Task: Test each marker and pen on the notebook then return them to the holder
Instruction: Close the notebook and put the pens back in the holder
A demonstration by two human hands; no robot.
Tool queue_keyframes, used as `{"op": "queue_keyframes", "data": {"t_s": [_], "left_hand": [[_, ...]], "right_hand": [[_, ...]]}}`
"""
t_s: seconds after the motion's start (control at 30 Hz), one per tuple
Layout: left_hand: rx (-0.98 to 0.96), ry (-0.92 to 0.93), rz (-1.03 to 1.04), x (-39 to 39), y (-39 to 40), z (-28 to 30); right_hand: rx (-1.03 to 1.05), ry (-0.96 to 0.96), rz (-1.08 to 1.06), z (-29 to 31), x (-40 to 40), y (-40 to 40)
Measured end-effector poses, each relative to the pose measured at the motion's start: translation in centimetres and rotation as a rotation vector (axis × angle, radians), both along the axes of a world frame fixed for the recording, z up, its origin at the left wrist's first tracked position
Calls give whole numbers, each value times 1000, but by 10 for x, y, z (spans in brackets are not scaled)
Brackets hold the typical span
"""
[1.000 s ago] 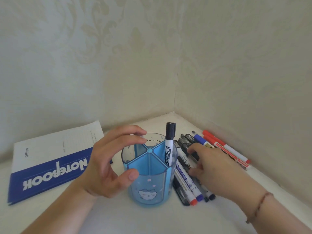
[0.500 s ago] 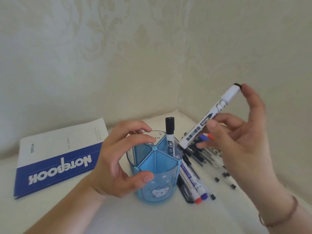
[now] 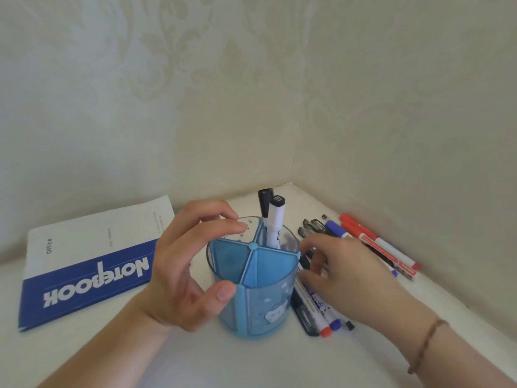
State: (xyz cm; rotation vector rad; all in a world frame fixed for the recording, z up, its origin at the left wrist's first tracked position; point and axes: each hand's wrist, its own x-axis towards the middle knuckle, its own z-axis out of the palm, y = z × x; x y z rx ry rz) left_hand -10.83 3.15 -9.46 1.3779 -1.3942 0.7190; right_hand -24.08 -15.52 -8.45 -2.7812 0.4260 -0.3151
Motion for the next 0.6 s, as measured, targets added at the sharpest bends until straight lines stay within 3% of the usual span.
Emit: {"op": "queue_keyframes", "data": {"t_s": [0.2,0.27,0.37,0.43,0.5,0.6], "left_hand": [[-18,5,-3,2,-1,-1],[-13,6,-10,2,-1,-1],[-11,0,-22,2,-1,-1],[-8,0,-24,3,0,-1],[-2,3,-26,3,-1,-2],[12,3,-30,2,-1,-2]], "right_hand": [[-238,202,-61,4,-5,8],[-224,157,-54,0,-6,8],[70,-255,-69,10,-4,0],[513,-680,-88,27,-10,1],[872,-976,58,41,-18,8],[868,-980,252,40,-20,19]]}}
